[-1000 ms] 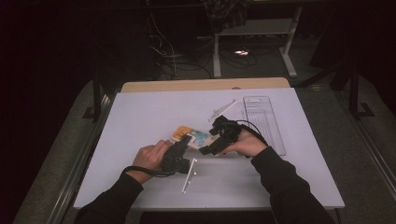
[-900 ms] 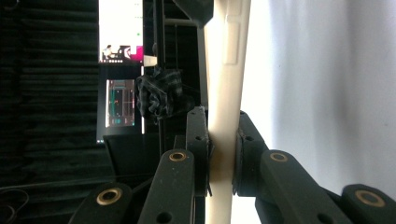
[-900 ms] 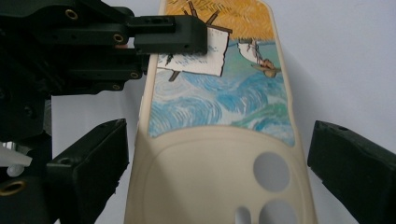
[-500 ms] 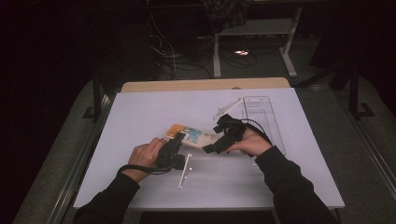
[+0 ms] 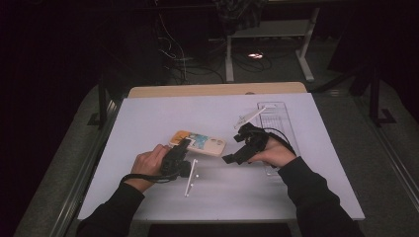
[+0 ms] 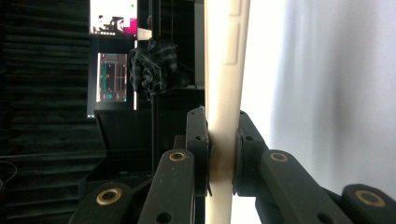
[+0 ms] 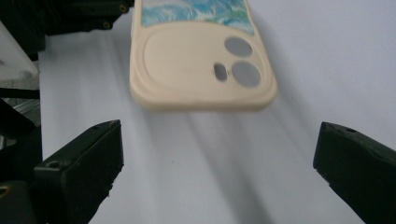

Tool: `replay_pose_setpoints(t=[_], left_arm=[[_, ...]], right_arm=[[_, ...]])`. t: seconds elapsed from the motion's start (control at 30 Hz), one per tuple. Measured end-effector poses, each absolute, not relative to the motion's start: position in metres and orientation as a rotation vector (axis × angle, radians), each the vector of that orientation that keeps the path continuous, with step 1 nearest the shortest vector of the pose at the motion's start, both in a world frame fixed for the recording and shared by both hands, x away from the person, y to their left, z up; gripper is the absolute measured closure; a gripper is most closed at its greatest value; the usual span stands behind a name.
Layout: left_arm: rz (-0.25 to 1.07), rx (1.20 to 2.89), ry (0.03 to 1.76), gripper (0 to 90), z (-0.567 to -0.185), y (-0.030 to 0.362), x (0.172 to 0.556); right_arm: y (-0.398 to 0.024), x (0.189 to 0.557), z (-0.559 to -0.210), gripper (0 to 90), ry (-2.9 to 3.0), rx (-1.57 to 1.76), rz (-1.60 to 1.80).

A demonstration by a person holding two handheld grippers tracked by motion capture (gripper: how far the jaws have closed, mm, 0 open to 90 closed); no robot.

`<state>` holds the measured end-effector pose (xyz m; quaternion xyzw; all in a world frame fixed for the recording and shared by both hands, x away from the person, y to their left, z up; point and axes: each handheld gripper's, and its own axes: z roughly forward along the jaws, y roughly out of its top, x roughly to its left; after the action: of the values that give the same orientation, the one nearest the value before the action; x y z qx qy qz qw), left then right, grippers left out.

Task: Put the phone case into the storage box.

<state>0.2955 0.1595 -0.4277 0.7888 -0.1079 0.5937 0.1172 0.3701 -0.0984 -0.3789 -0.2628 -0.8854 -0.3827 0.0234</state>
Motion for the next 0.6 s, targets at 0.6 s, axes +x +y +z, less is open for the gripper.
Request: replay_pose_setpoints(t=[0.6], left_arm=[[1.713,2.326,-0.244,80.2,-0.423,0.168,0.297]], right_arm=[[-0.109,0.366,-0.391,1.0,-2.79,-0.85,-1.111]])
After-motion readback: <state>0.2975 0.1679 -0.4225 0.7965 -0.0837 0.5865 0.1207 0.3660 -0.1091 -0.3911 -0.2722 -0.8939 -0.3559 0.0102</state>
